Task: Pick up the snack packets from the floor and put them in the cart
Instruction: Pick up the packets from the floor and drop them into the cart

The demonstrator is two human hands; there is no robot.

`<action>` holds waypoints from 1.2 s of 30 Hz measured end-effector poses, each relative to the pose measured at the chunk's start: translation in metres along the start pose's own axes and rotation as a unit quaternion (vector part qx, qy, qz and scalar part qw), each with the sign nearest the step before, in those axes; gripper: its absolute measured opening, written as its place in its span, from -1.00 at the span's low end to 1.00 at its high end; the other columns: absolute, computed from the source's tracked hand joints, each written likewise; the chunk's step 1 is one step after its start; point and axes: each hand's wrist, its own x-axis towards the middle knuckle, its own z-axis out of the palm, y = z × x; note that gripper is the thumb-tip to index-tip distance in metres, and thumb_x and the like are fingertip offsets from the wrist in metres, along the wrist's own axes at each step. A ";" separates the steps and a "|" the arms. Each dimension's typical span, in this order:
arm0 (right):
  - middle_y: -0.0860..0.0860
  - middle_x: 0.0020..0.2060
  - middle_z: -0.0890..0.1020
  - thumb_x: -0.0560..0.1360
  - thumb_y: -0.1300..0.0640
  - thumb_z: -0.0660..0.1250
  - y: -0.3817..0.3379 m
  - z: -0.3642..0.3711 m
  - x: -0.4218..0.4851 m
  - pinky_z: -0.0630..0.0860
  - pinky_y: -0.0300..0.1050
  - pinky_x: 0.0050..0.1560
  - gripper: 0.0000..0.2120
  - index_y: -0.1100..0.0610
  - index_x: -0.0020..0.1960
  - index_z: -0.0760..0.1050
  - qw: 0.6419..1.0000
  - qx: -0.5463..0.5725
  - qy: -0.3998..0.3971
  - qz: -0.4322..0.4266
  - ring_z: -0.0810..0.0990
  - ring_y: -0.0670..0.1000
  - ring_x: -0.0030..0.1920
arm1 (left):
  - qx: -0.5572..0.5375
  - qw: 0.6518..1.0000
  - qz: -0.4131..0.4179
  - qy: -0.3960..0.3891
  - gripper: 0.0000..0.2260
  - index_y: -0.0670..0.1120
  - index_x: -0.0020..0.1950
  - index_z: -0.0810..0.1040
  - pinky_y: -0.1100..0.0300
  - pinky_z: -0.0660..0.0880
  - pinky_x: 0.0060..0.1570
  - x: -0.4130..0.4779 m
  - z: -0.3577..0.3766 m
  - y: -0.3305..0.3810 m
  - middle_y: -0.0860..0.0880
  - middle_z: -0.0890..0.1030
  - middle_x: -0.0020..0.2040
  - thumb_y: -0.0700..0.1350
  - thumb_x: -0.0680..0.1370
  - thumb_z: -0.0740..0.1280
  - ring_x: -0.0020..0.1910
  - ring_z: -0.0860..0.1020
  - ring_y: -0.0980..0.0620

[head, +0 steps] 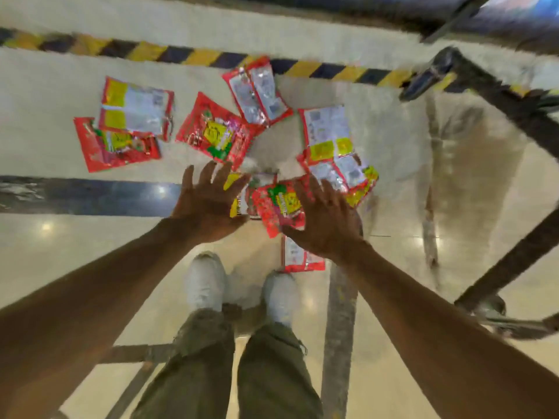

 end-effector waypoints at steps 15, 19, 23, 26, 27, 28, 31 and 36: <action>0.23 0.43 0.39 0.33 -0.13 0.59 0.038 0.131 0.152 0.17 0.31 0.56 0.04 0.13 0.61 0.12 0.982 -0.157 -0.031 -0.104 0.36 0.29 0.45 | 0.001 1.000 0.029 0.000 -0.13 -0.13 0.61 0.17 -0.29 0.10 0.51 0.131 0.138 -0.002 -0.22 0.33 0.50 -0.01 0.42 0.52 0.51 0.25 -0.27; 0.24 0.33 0.46 0.37 -0.10 0.57 0.035 0.126 0.151 0.32 0.26 0.46 -0.15 0.20 0.50 0.28 0.982 -0.163 -0.018 -0.091 0.43 0.27 0.36 | -0.039 0.999 -0.012 0.002 -0.42 -0.14 0.43 0.39 -0.17 0.28 0.40 0.127 0.139 -0.002 -0.23 0.50 0.32 0.01 0.48 0.48 0.34 0.47 -0.28; 0.18 0.18 0.57 0.51 -0.02 0.45 0.032 0.104 0.140 0.49 0.12 0.23 -0.51 0.16 0.35 0.45 0.987 -0.110 -0.063 -0.098 0.57 0.20 0.21 | -0.197 0.979 -0.043 -0.003 -0.60 -0.15 0.26 0.56 -0.07 0.51 0.13 0.101 0.132 -0.011 -0.24 0.64 0.17 -0.04 0.48 0.49 0.21 0.59 -0.32; 0.13 0.11 0.63 0.56 0.13 0.38 0.028 0.081 0.121 0.51 0.02 0.04 -0.60 0.10 0.37 0.42 0.991 -0.059 -0.091 -0.073 0.64 0.19 0.12 | -0.316 0.946 -0.071 -0.021 -0.53 -0.10 0.24 0.64 -0.02 0.54 0.11 0.068 0.112 -0.020 -0.19 0.69 0.18 0.05 0.39 0.53 0.20 0.63 -0.26; 0.14 0.13 0.64 0.58 0.14 0.37 0.028 0.073 0.112 0.51 0.02 0.03 -0.57 0.08 0.42 0.40 0.993 -0.039 -0.092 -0.064 0.64 0.20 0.13 | -0.345 0.935 -0.082 -0.022 -0.44 -0.09 0.25 0.64 -0.03 0.56 0.12 0.057 0.103 -0.023 -0.19 0.70 0.18 0.12 0.31 0.51 0.19 0.63 -0.25; 0.14 0.14 0.65 0.58 0.14 0.36 0.026 0.064 0.103 0.53 0.02 0.04 -0.55 0.05 0.45 0.37 0.995 -0.009 -0.090 -0.049 0.65 0.21 0.14 | -0.368 0.924 -0.102 -0.022 -0.36 -0.09 0.26 0.63 -0.05 0.57 0.12 0.045 0.095 -0.026 -0.19 0.70 0.18 0.15 0.23 0.48 0.18 0.64 -0.23; 0.17 0.08 0.65 0.57 0.15 0.35 0.019 0.035 0.069 0.63 0.15 0.06 -0.66 0.09 0.32 0.40 0.991 0.108 -0.077 0.012 0.66 0.23 0.09 | -0.436 0.887 -0.153 -0.012 -0.22 -0.06 0.27 0.64 -0.10 0.58 0.19 0.005 0.072 -0.038 -0.14 0.72 0.16 0.21 0.09 0.55 0.19 0.66 -0.17; 0.19 0.23 0.62 0.55 0.23 0.41 -0.006 -0.036 -0.009 0.47 -0.10 0.15 -0.57 0.17 0.40 0.44 0.953 0.283 -0.030 0.103 0.57 0.23 0.27 | -0.525 0.829 -0.191 0.020 -0.33 -0.03 0.24 0.67 -0.12 0.61 0.20 -0.073 0.010 -0.056 0.01 0.74 0.08 0.10 0.14 0.60 0.14 0.69 -0.06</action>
